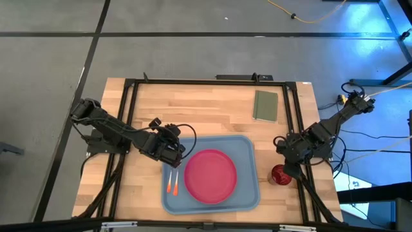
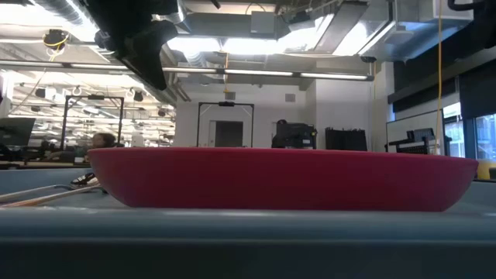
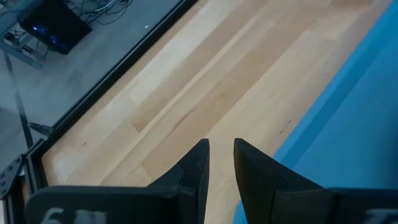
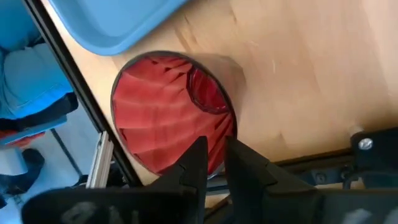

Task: Pick and place plate/cup/fork/spoon on tray
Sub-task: Put the pink cup on the blue tray to the top right of the blue tray, then return to Home Position

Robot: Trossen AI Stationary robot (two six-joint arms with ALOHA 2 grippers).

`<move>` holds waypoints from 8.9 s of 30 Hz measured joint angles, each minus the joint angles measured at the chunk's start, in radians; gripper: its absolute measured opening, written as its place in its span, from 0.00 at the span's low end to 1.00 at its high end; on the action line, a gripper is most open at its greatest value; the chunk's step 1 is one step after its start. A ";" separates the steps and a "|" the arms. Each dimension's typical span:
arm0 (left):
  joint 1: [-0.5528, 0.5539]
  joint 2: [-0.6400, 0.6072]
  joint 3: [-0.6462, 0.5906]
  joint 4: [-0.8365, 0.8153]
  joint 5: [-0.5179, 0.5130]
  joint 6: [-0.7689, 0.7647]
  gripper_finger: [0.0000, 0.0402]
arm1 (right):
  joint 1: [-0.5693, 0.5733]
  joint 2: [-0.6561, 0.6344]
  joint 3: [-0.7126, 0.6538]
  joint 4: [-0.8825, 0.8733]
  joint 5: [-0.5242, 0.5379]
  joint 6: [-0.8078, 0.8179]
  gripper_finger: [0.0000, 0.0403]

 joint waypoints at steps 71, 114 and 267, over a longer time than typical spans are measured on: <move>-0.001 0.000 0.000 0.021 0.050 0.060 0.17 | -0.268 0.527 0.512 -0.066 0.641 -0.575 0.02; -0.001 0.000 0.000 0.021 0.052 0.061 0.17 | -0.505 0.773 0.513 -0.013 0.297 -0.695 0.13; 0.302 -1.293 -1.093 1.185 0.882 0.799 0.17 | -0.531 -0.867 -0.745 1.121 0.175 -1.159 0.14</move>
